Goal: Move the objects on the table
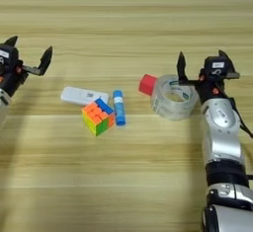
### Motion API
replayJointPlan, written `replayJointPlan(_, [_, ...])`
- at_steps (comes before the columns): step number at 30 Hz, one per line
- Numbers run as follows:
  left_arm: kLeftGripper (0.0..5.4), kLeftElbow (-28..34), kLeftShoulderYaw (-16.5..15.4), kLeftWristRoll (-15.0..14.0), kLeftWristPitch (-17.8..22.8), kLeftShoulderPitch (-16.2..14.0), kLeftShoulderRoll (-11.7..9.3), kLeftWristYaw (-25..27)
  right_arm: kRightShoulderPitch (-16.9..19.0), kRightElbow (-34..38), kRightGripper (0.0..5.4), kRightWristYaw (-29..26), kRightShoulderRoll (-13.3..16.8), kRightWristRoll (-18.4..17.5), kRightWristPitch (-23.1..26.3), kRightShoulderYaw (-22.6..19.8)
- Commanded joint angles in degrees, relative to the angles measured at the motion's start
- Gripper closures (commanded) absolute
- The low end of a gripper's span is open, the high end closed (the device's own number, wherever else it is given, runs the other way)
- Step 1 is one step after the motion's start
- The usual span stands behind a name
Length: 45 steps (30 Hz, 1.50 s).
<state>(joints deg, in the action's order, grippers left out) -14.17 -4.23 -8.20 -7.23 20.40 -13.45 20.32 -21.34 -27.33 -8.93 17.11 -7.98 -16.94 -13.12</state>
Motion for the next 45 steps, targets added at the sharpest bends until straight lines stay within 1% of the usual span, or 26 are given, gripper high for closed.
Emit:
replayJointPlan(1, [0.02, 4.61, 0.40, -1.61, 4.03, -3.49, -2.03, 3.06, -1.30, -0.26, 0.00, 0.86, -0.88, 0.72, -0.10, 0.55])
replayJointPlan(3, [0.02, 5.44, 0.81, -2.32, 5.16, -4.80, -2.43, 4.56, -1.53, -0.46, 0.00, 1.13, -1.09, 0.81, -0.18, 0.72])
replayJointPlan(6, [0.02, 6.65, 0.94, -2.87, 5.66, -6.61, -2.81, 6.78, -1.84, -0.66, 0.00, 1.49, -1.41, 1.07, -0.26, 0.85])
replayJointPlan(11, [0.02, 6.46, 3.46, -2.96, 5.25, -10.14, -4.68, 13.06, -2.36, -1.46, 0.00, 1.81, -1.75, 1.40, -0.50, 0.85])
replayJointPlan(16, [0.02, 7.12, 4.81, -4.11, 5.34, -11.96, -5.42, 17.40, -2.53, -1.67, 0.00, 1.97, -1.89, 1.59, -0.67, 1.01])
replayJointPlan(19, [0.02, 7.41, 5.17, -3.79, 5.03, -12.50, -5.65, 18.42, -2.58, -1.82, 0.00, 2.10, -1.86, 1.61, -0.81, 1.09])
replayJointPlan(23, [0.02, 9.41, 6.83, -3.46, 3.96, -14.20, -6.39, 21.12, -2.62, -2.00, 0.00, 2.22, -1.78, 1.56, -0.95, 1.14])
replayJointPlan(27, [0.02, 11.56, 9.15, -3.63, 4.12, -16.03, -6.70, 23.87, -2.61, -2.04, 0.00, 2.20, -1.74, 1.52, -1.06, 1.20])
replayJointPlan(35, [0.02, 13.59, 9.41, -4.93, 4.98, -17.34, -7.23, 26.23, -2.60, -2.13, 0.00, 2.32, -1.80, 1.56, -1.15, 1.28])
replayJointPlan(39, [0.02, 15.14, 10.35, -5.65, 4.72, -18.44, -7.70, 28.32, -2.65, -2.11, 0.00, 2.44, -1.88, 1.64, -1.14, 1.36])
replayJointPlan(45, [0.02, 14.61, 12.16, -5.62, 5.12, -18.20, -7.50, 29.57, -2.68, -2.04, 0.00, 2.57, -2.00, 1.71, -1.12, 1.48])
